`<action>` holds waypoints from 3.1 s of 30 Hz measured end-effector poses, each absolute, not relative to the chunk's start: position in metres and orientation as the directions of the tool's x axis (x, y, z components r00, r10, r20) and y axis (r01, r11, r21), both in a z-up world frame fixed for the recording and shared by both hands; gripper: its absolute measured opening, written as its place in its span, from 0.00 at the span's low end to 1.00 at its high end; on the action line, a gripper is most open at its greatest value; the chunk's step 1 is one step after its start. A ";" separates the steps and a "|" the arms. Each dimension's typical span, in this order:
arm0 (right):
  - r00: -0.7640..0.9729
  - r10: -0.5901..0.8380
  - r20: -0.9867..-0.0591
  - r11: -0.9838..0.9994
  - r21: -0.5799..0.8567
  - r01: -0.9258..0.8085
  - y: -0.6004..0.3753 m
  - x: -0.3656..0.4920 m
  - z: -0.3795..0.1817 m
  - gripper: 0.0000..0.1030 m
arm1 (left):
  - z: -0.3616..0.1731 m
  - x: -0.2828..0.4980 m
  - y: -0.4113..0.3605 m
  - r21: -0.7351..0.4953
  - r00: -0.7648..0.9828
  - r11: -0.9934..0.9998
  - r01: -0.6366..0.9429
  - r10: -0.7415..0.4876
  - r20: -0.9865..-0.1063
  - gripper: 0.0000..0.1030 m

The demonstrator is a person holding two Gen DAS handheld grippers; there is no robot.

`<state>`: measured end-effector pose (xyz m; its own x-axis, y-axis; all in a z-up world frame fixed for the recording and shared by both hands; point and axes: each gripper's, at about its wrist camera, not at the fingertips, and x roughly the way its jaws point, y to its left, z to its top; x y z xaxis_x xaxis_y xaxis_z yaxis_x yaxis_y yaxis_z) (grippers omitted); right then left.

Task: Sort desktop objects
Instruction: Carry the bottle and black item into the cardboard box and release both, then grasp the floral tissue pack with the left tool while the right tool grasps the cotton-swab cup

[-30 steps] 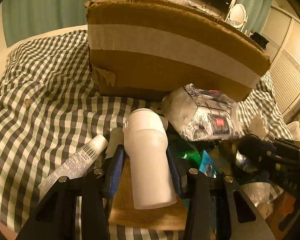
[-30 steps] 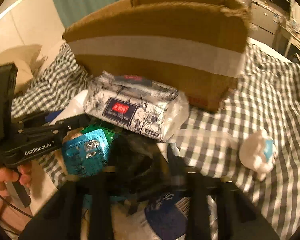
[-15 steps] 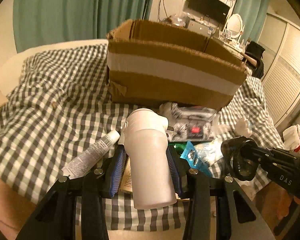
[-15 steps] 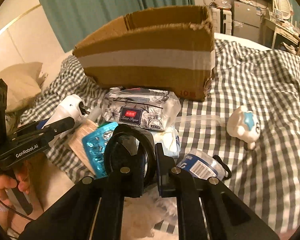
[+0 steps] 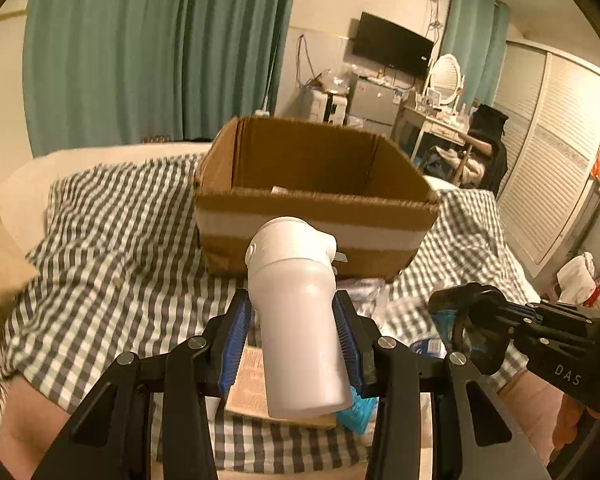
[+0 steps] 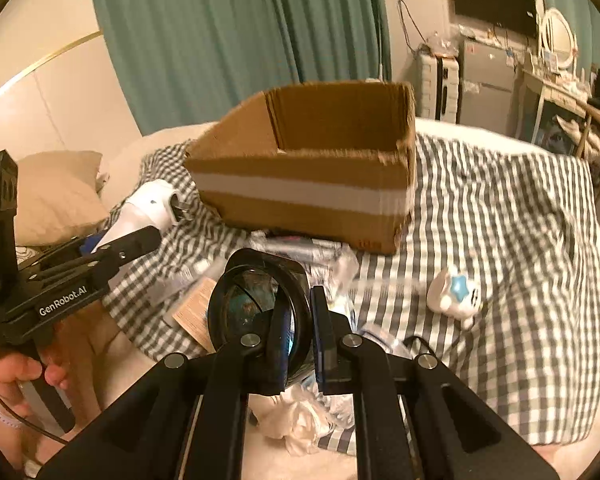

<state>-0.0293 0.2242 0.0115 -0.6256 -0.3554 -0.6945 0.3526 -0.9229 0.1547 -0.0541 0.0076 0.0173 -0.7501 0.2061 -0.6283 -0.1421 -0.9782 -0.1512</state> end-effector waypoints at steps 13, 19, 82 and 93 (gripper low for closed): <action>-0.718 -0.371 -0.590 -0.913 0.090 0.397 0.211 -0.071 0.090 0.09 | 0.096 -0.102 0.013 -0.079 -0.835 -0.976 -0.201 0.213 -0.508 0.42; -0.745 -0.372 -0.553 -0.916 0.088 0.392 0.213 -0.107 0.114 0.09 | 0.115 -0.134 0.018 -0.069 -0.847 -0.974 -0.217 0.223 -0.483 0.42; -0.478 -0.154 -0.865 -0.981 0.190 -0.028 0.254 -0.059 -0.085 0.56 | -0.064 -0.097 0.051 -0.119 -0.678 -0.982 -0.148 0.188 -0.711 1.00; -0.418 -0.196 -0.887 -0.970 0.239 -0.051 0.259 -0.077 -0.124 0.70 | -0.099 -0.146 0.087 -0.102 -0.624 -0.982 -0.161 0.181 -0.760 1.00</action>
<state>-0.0767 0.2594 -0.1243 -0.4180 -0.1964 -0.8869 -0.0512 -0.9697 0.2389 -0.1461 0.0869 -0.0991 -0.6244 0.1813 -0.7598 -0.1606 -0.9817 -0.1022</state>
